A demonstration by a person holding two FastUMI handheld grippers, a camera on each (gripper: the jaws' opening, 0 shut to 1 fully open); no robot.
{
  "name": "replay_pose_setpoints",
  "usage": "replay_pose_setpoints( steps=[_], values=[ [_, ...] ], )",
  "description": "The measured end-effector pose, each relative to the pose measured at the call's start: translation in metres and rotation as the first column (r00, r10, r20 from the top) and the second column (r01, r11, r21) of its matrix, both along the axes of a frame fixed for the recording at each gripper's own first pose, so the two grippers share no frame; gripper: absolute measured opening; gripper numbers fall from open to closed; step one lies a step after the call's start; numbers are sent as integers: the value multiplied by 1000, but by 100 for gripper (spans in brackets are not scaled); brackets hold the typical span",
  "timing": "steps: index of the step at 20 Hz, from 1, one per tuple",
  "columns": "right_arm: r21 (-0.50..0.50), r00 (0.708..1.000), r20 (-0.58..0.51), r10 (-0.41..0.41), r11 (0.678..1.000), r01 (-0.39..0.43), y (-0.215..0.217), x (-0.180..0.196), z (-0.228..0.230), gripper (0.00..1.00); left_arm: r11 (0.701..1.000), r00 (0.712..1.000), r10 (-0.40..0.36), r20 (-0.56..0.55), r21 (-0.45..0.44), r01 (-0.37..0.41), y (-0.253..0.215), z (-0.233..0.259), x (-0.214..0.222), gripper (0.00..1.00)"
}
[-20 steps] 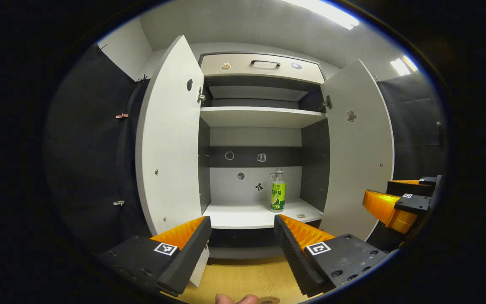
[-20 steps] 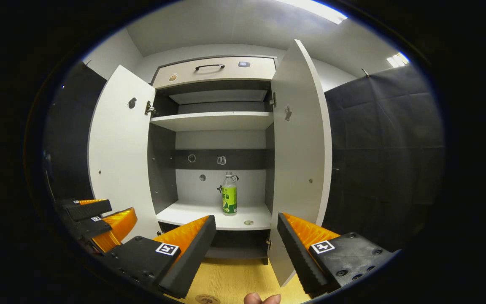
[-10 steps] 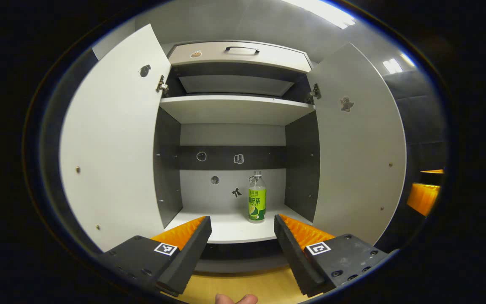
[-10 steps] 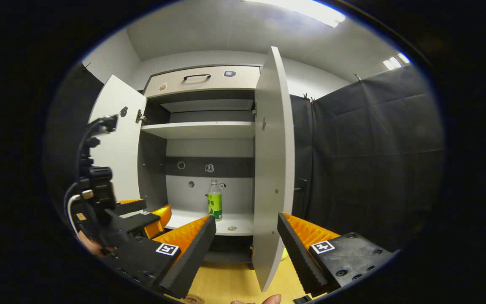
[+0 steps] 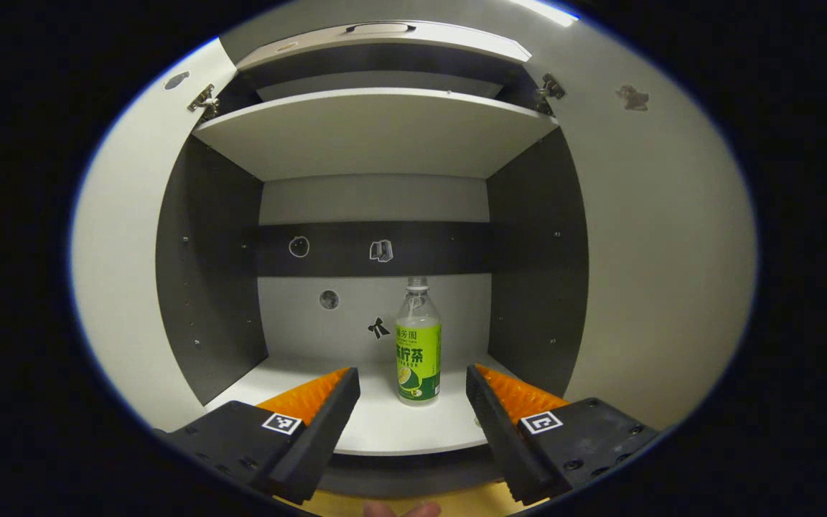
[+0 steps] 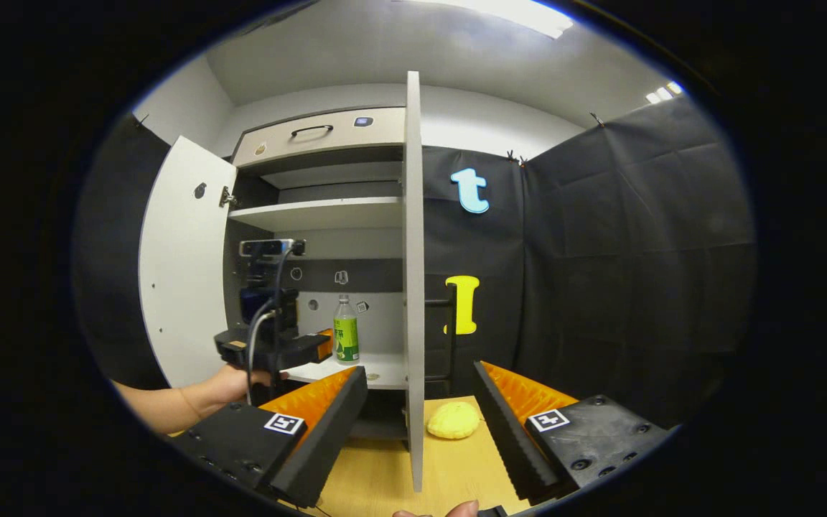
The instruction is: Grasp the bottle in the cabinet with the left hand and place it on the coaster, then close the right door with the right hand and the left door with the left hand.
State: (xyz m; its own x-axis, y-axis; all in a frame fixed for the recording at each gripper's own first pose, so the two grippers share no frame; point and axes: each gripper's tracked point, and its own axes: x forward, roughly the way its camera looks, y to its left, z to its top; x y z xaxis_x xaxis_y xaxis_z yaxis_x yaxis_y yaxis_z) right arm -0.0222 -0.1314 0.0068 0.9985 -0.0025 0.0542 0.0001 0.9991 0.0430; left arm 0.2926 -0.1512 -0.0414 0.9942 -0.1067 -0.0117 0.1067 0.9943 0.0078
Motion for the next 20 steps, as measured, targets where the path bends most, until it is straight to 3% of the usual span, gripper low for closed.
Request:
replay_pose_setpoints(
  steps=[8,17,18,20],
  values=[
    [8,999,4,-33,999,33,-51,14,-5,97,997,997,79,-12,16,-79,-9,-24,104,95],
    [-11,997,14,-71,997,71,-77,35,-6,98,994,993,113,-31,14,-112,-11,-31,156,95],
    [-18,997,17,-74,997,74,-77,36,-6,98,994,994,104,-34,17,-103,-13,-32,158,94],
    [-25,997,24,-79,997,80,-75,34,-3,98,996,995,88,-40,15,-87,-14,-32,156,79]
  ],
)
